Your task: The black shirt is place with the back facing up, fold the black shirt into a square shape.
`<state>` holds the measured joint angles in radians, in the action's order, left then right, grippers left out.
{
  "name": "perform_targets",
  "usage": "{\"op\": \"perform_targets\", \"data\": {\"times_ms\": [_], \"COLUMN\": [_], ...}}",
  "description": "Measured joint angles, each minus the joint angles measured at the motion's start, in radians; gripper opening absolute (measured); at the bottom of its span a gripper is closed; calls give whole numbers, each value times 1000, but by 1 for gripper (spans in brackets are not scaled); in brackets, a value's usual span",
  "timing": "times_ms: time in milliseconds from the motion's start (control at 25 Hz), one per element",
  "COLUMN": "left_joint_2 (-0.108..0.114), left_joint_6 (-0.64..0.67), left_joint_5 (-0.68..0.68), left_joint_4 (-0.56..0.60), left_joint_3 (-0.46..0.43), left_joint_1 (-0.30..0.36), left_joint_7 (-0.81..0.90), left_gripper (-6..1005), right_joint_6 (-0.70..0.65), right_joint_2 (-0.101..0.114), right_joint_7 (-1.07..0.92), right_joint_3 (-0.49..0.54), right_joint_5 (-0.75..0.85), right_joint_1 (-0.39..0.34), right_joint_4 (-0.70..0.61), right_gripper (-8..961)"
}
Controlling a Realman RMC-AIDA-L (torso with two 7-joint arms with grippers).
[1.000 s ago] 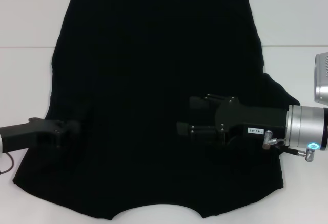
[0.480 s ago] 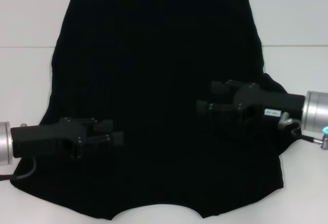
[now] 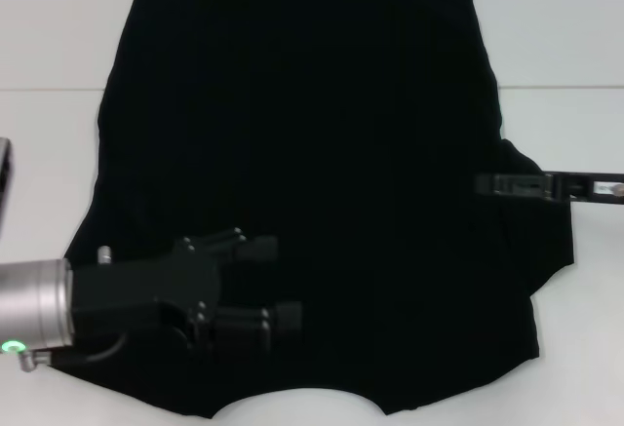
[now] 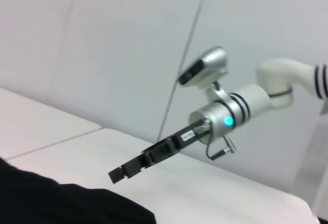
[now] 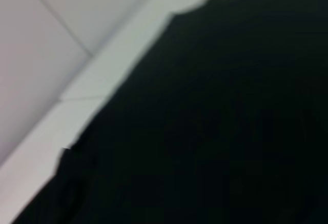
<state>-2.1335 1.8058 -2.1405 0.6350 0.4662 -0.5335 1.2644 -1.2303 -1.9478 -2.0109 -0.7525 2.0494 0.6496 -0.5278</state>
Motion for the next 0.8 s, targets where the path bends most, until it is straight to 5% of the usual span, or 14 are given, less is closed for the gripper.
{"op": "perform_targets", "data": {"times_ms": [120, 800], "left_joint_2": [-9, -22], "left_joint_6": [-10, -82], "left_joint_5": [0, -1], "left_joint_4": [-4, -6], "left_joint_3": [50, 152], "left_joint_1": [-2, -12], "left_joint_7": [-44, -94], "left_gripper": [937, 948], "right_joint_6": [4, 44], "right_joint_2": [10, 16], "right_joint_7": [-106, -303], "right_joint_3": [3, 79], "right_joint_5": [73, 263], "right_joint_1": [-17, -22], "right_joint_4": [-39, -60], "right_gripper": [913, 852]}}
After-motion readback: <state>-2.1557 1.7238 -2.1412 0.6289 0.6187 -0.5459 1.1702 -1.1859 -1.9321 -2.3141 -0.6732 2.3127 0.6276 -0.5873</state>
